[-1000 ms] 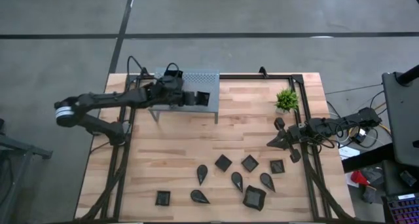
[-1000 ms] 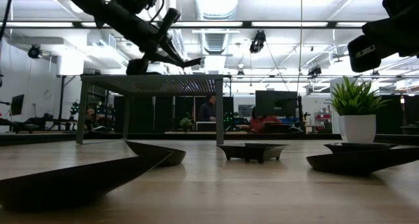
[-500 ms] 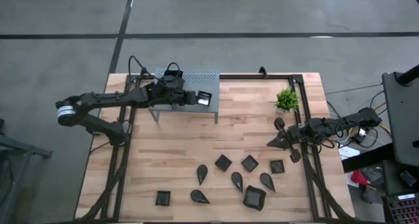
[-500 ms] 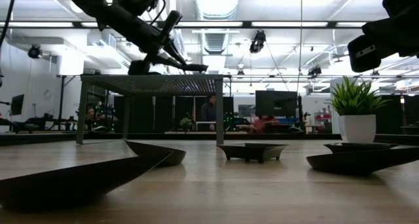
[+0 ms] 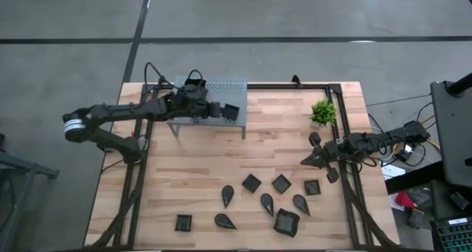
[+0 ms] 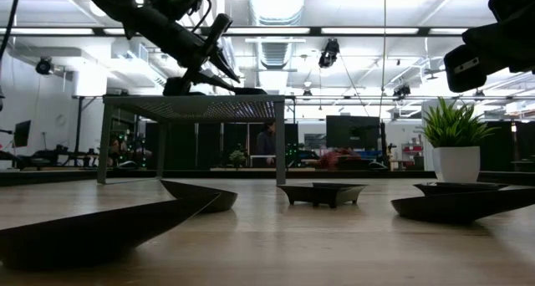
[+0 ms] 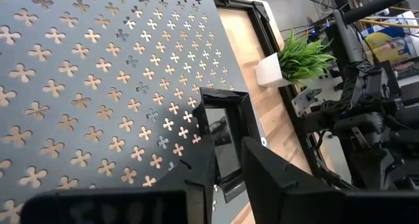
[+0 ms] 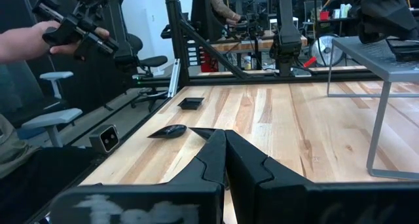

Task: Pick & Place Mini shaped plates
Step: Put the black square plate on the shelf, then stack the black square plate on top of the black square plate on the shelf

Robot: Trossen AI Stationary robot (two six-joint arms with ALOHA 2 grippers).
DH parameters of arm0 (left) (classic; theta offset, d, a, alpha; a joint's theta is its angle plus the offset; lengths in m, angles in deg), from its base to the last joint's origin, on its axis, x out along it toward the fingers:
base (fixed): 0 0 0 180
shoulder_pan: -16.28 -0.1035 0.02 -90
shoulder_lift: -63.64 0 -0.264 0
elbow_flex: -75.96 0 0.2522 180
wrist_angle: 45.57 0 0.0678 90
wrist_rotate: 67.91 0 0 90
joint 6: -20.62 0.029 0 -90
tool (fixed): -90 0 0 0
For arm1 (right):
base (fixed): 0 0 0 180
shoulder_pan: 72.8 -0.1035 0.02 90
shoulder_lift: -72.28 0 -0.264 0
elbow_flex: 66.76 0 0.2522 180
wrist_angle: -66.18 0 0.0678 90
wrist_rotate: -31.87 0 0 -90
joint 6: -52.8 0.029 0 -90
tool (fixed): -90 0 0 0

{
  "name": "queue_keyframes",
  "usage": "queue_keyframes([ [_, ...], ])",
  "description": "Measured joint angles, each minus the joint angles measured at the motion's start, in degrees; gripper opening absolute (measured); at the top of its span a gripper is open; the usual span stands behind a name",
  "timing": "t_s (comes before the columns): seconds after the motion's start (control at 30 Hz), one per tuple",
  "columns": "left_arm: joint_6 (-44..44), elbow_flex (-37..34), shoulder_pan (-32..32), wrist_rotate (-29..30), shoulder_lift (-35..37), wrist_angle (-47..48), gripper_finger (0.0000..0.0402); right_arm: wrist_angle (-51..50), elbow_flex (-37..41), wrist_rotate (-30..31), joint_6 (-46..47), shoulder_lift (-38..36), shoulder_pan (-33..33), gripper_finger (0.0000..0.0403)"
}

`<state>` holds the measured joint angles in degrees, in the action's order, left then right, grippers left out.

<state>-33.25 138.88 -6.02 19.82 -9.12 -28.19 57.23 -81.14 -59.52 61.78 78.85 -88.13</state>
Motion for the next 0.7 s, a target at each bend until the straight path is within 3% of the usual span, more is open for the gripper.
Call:
queue_keyframes([
  [0.3, 3.0, 0.4, -0.4, -0.6, 3.3, 0.2, 0.0069, 0.0, 0.0, 0.0, 0.0, 0.0, 0.0, 0.0008],
  [0.57, 10.8, 0.4, 3.8, -15.4, 8.7, 4.6, 0.0069, 0.0, 0.0, 0.0, 0.0, 0.0, 0.0, 0.0008],
  [0.7, 15.3, 0.3, 10.6, -17.0, 10.3, 9.9, 0.0069, 0.0, 0.0, 0.0, 0.0, 0.0, 0.0, 0.0008],
])
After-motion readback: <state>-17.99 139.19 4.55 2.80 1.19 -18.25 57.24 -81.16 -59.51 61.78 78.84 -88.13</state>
